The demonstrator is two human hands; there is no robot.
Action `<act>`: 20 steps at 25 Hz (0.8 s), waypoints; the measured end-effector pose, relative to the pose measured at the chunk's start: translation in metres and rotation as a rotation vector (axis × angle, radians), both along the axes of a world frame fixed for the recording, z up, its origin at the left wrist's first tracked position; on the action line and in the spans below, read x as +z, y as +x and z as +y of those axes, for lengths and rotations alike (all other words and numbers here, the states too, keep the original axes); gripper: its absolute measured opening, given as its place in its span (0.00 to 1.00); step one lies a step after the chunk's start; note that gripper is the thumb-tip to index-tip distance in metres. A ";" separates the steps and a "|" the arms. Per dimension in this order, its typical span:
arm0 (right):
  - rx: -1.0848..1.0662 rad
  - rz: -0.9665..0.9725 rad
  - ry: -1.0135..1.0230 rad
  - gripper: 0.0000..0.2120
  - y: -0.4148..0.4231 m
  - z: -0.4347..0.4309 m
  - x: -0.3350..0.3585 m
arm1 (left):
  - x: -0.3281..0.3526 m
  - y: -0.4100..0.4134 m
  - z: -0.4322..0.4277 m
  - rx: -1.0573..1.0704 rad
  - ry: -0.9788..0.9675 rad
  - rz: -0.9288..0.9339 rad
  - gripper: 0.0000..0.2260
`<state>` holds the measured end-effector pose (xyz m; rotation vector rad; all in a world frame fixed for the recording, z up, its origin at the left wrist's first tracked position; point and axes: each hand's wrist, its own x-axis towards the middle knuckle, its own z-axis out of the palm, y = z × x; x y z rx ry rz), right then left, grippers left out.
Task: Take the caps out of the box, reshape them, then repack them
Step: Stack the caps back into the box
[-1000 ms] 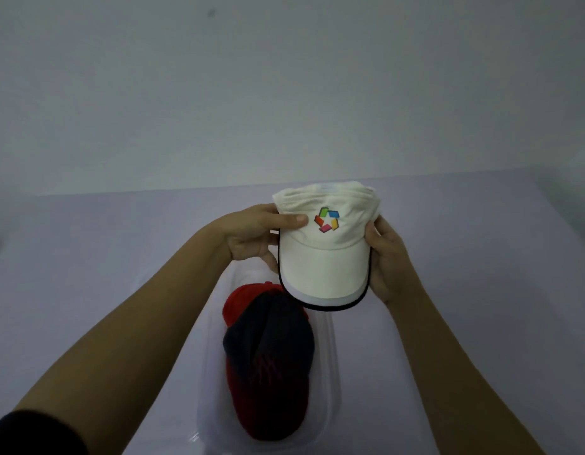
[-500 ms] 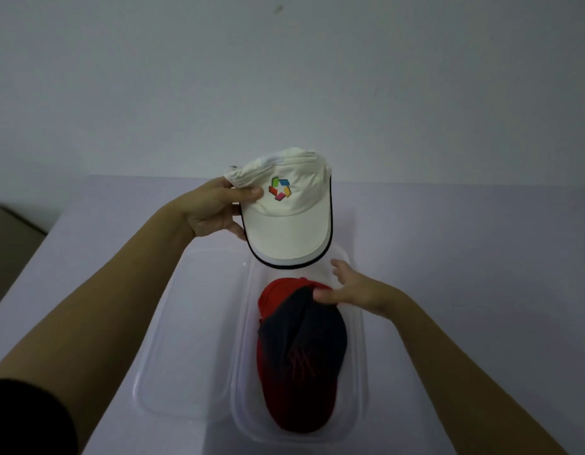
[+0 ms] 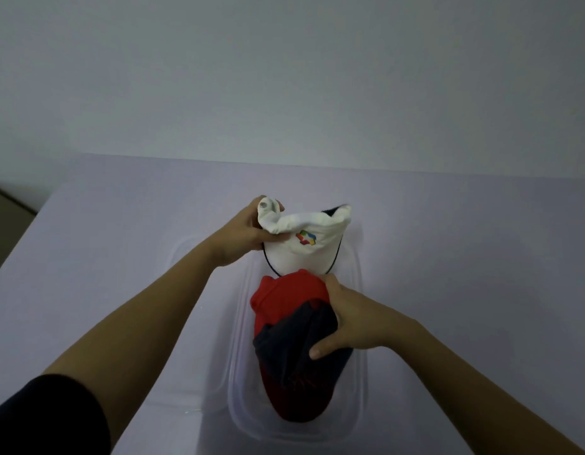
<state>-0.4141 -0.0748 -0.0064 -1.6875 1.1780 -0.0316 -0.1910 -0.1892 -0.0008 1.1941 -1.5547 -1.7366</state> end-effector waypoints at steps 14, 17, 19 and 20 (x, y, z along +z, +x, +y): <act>-0.447 -0.031 -0.432 0.20 -0.024 -0.025 -0.005 | -0.025 -0.032 0.032 -0.076 0.087 -0.645 0.34; -0.256 0.315 -0.548 0.21 -0.037 -0.052 -0.027 | -0.019 -0.032 0.023 -0.191 -0.215 -0.924 0.25; -0.143 0.415 -0.492 0.22 -0.032 -0.061 -0.035 | -0.015 -0.032 0.013 -0.256 -0.298 -0.970 0.18; -0.118 0.417 -0.489 0.21 -0.027 -0.064 -0.035 | -0.012 -0.030 0.010 -0.294 -0.282 -0.977 0.15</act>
